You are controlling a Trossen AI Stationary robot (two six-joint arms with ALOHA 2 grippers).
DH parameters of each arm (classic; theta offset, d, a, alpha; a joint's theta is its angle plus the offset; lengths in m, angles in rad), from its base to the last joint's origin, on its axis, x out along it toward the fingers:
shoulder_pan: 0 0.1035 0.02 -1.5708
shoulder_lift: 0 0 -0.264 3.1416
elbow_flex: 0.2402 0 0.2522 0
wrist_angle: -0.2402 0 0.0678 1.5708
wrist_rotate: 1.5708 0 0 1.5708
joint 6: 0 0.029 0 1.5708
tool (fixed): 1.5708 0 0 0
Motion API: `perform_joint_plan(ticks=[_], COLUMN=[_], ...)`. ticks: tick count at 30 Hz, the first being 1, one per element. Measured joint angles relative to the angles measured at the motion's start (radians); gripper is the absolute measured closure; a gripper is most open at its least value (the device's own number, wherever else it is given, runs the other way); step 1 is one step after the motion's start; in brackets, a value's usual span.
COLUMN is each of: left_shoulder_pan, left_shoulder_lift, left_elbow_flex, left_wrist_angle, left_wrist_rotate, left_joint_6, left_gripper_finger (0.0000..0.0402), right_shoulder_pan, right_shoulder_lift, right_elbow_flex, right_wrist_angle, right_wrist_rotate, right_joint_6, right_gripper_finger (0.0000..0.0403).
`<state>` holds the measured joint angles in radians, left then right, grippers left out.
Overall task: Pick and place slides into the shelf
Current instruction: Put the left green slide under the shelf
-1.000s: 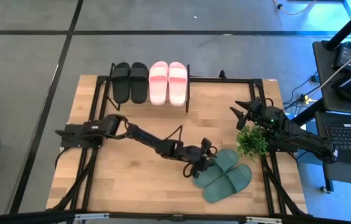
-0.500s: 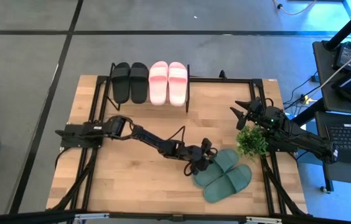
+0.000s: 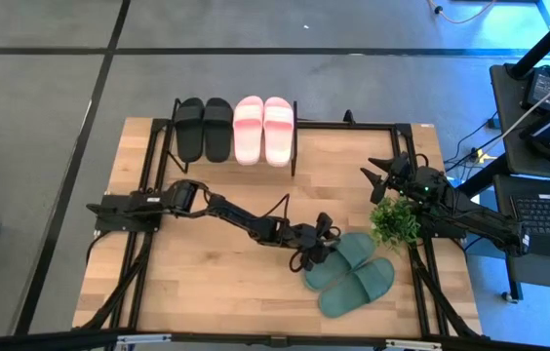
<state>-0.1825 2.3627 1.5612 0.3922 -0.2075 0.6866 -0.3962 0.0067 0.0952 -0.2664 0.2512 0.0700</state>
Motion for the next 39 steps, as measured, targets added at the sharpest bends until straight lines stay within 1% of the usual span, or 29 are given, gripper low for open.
perform_joint_plan(ticks=[4, 13, 16, 20, 24, 26, 28, 32, 39], left_shoulder_pan=[0.007, 0.008, 0.007, 0.001, 0.001, 0.001, 0.001, 0.001, -0.018], left_shoulder_lift=[0.0, 0.0, 0.0, -0.026, -0.112, -0.163, -0.213, -0.313, -0.423], left_elbow_flex=[0.0, 0.0, 0.0, -0.001, -0.001, -0.001, -0.001, -0.001, -0.001], left_wrist_angle=[0.002, 0.005, 0.005, -0.041, -0.155, -0.219, -0.28, -0.452, -0.922], left_wrist_rotate=[0.0, -0.001, -0.018, -0.154, -0.265, -0.316, -0.342, -0.401, -0.52], left_joint_6=[-0.004, -0.103, -0.12, -0.135, -0.137, -0.165, -0.212, -0.38, -0.661], left_gripper_finger=[0.0265, 0.0383, 0.0392, 0.0395, 0.0397, 0.0398, 0.0398, 0.0399, 0.04], right_shoulder_pan=[0.0, 0.0, 0.0, 0.0, 0.0, 0.0, 0.0, 0.0, 0.0], right_shoulder_lift=[0.0, 0.0, 0.0, 0.0, 0.0, 0.0, 0.0, 0.0, 0.0], right_elbow_flex=[0.0, 0.0, 0.0, 0.0, 0.0, 0.0, 0.0, 0.0, 0.0], right_wrist_angle=[0.0, 0.0, 0.0, 0.0, 0.0, 0.0, 0.0, 0.0, 0.0], right_wrist_rotate=[0.0, 0.0, 0.0, 0.0, 0.0, 0.0, 0.0, 0.0, 0.0], right_joint_6=[0.0, 0.0, 0.001, 0.005, 0.003, 0.003, 0.004, 0.004, 0.0], right_gripper_finger=[0.0197, 0.0197, 0.0197, 0.0197, 0.0197, 0.0197, 0.0197, 0.0197, 0.0197])
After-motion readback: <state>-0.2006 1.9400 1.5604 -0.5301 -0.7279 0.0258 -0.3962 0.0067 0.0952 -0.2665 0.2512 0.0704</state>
